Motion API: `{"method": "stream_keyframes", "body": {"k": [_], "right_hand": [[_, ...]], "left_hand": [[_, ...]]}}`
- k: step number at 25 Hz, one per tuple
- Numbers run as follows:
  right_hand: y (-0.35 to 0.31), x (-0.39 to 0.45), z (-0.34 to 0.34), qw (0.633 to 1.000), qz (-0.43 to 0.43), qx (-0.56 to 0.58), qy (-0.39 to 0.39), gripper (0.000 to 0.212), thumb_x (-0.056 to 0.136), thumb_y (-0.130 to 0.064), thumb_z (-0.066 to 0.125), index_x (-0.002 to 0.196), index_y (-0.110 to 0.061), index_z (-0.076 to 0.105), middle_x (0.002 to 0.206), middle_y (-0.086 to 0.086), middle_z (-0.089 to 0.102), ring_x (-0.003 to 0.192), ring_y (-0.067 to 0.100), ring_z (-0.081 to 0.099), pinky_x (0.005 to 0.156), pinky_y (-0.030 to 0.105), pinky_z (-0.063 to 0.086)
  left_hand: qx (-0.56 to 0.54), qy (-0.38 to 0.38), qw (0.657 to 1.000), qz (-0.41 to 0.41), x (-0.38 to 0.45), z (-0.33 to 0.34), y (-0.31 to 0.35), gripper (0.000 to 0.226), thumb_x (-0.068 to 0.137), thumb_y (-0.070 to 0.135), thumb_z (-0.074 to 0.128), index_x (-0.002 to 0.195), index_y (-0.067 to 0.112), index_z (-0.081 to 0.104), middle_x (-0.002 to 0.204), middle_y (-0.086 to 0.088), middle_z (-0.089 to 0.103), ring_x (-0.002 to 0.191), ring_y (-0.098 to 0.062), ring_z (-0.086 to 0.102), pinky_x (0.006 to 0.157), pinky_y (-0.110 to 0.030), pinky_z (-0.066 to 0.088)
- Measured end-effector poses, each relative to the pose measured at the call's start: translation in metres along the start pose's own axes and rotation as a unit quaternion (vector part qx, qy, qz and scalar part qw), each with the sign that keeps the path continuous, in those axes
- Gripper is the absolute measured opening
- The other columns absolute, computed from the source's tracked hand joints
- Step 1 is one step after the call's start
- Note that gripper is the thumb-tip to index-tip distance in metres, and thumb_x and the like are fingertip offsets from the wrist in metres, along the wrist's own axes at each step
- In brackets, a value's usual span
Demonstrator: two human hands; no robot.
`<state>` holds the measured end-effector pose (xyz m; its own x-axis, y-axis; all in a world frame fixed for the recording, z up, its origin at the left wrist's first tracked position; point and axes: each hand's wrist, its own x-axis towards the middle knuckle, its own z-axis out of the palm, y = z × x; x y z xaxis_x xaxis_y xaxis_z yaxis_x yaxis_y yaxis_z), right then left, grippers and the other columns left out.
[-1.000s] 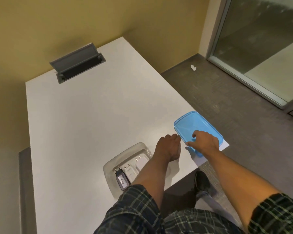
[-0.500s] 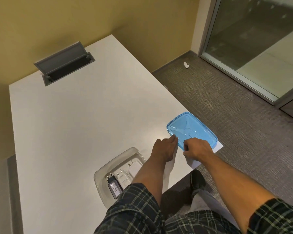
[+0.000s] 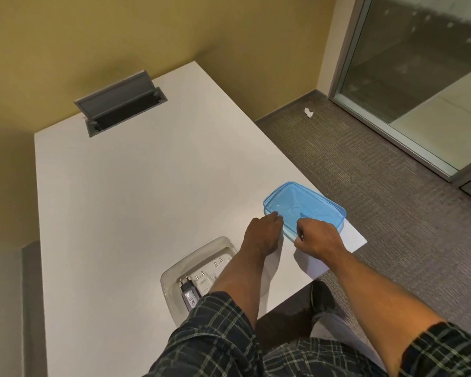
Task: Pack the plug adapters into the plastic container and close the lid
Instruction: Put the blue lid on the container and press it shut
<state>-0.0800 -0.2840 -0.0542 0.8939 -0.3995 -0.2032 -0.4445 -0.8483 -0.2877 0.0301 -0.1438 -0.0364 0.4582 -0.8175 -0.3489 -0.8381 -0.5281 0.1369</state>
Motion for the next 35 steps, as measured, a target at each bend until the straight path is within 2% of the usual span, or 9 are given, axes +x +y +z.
{"method": "stream_keyframes", "body": {"k": [3, 8, 12, 14, 18, 22, 29, 33, 35], "right_hand": [[-0.018, 0.007, -0.013, 0.997, -0.045, 0.034, 0.047, 0.010, 0.078, -0.031, 0.066, 0.077, -0.025, 0.057, 0.071, -0.010, 0.060, 0.063, 0.010, 0.055, 0.056, 0.024, 0.047], [-0.059, 0.022, -0.039, 0.983, -0.108, 0.051, 0.139, 0.012, 0.079, -0.033, 0.067, 0.083, -0.025, 0.060, 0.080, -0.009, 0.062, 0.070, 0.013, 0.056, 0.057, 0.028, 0.046], [-0.093, 0.031, -0.052, 0.970, -0.121, 0.134, 0.164, 0.014, 0.080, -0.035, 0.069, 0.084, -0.025, 0.061, 0.078, -0.010, 0.058, 0.072, 0.013, 0.055, 0.060, 0.024, 0.038], [-0.111, 0.036, -0.059, 0.960, -0.102, 0.193, 0.174, 0.016, 0.080, -0.038, 0.070, 0.083, -0.027, 0.059, 0.078, -0.011, 0.056, 0.073, 0.010, 0.053, 0.061, 0.025, 0.042], [-0.143, 0.046, -0.071, 0.935, -0.116, 0.273, 0.196, 0.024, 0.082, -0.045, 0.072, 0.087, -0.025, 0.058, 0.084, -0.011, 0.056, 0.075, 0.007, 0.052, 0.063, 0.017, 0.039], [-0.172, 0.049, -0.080, 0.908, -0.099, 0.365, 0.182, 0.032, 0.080, -0.054, 0.072, 0.091, -0.030, 0.053, 0.084, -0.014, 0.057, 0.074, -0.003, 0.054, 0.059, 0.009, 0.038], [-0.198, 0.049, -0.063, 0.904, -0.100, 0.399, 0.119, 0.035, 0.080, -0.046, 0.077, 0.099, -0.021, 0.062, 0.087, -0.007, 0.063, 0.075, 0.004, 0.055, 0.065, 0.016, 0.042], [-0.193, 0.042, -0.037, 0.915, -0.075, 0.395, 0.041, 0.039, 0.077, -0.043, 0.082, 0.098, -0.016, 0.065, 0.085, -0.001, 0.063, 0.071, 0.010, 0.056, 0.063, 0.017, 0.043], [-0.188, 0.036, -0.024, 0.922, -0.062, 0.382, 0.011, 0.043, 0.074, -0.045, 0.084, 0.099, -0.015, 0.064, 0.083, 0.000, 0.064, 0.071, 0.009, 0.057, 0.063, 0.018, 0.044]], "left_hand": [[0.014, 0.065, 0.997, -0.028, -0.010, -0.016, -0.018, 0.048, 0.091, 0.008, 0.055, 0.138, 0.014, 0.049, 0.141, -0.007, 0.053, 0.129, -0.030, 0.053, 0.100, -0.042, 0.041], [0.024, 0.153, 0.980, -0.125, -0.032, -0.047, -0.068, 0.040, 0.090, 0.007, 0.054, 0.128, 0.019, 0.058, 0.130, -0.004, 0.057, 0.123, -0.031, 0.052, 0.100, -0.043, 0.037], [-0.012, 0.240, 0.956, -0.166, -0.057, -0.071, -0.113, 0.017, 0.101, 0.027, 0.052, 0.110, 0.021, 0.065, 0.111, 0.001, 0.066, 0.118, -0.026, 0.055, 0.091, -0.037, 0.038], [-0.029, 0.265, 0.947, -0.177, -0.073, -0.083, -0.132, 0.024, 0.100, 0.039, 0.055, 0.104, 0.018, 0.065, 0.101, -0.003, 0.068, 0.105, -0.027, 0.061, 0.081, -0.036, 0.042], [-0.174, 0.315, 0.903, -0.236, -0.109, -0.098, -0.158, 0.041, 0.095, 0.052, 0.061, 0.104, 0.012, 0.061, 0.102, -0.006, 0.064, 0.089, -0.026, 0.060, 0.078, -0.039, 0.050], [-0.267, 0.372, 0.847, -0.268, -0.140, -0.101, -0.171, 0.043, 0.092, 0.055, 0.065, 0.098, 0.013, 0.056, 0.093, 0.001, 0.057, 0.081, -0.018, 0.055, 0.070, -0.030, 0.043], [-0.341, 0.360, 0.798, -0.342, -0.178, -0.075, -0.181, 0.045, 0.088, 0.053, 0.070, 0.104, 0.012, 0.061, 0.098, -0.004, 0.063, 0.092, -0.023, 0.059, 0.079, -0.037, 0.050], [-0.342, 0.304, 0.804, -0.380, -0.195, -0.042, -0.179, 0.039, 0.090, 0.045, 0.072, 0.097, 0.007, 0.068, 0.103, -0.012, 0.067, 0.097, -0.025, 0.062, 0.082, -0.034, 0.049], [-0.356, 0.280, 0.795, -0.404, -0.203, -0.022, -0.173, 0.034, 0.091, 0.041, 0.072, 0.092, 0.007, 0.070, 0.101, -0.012, 0.069, 0.097, -0.026, 0.065, 0.080, -0.032, 0.049]]}}
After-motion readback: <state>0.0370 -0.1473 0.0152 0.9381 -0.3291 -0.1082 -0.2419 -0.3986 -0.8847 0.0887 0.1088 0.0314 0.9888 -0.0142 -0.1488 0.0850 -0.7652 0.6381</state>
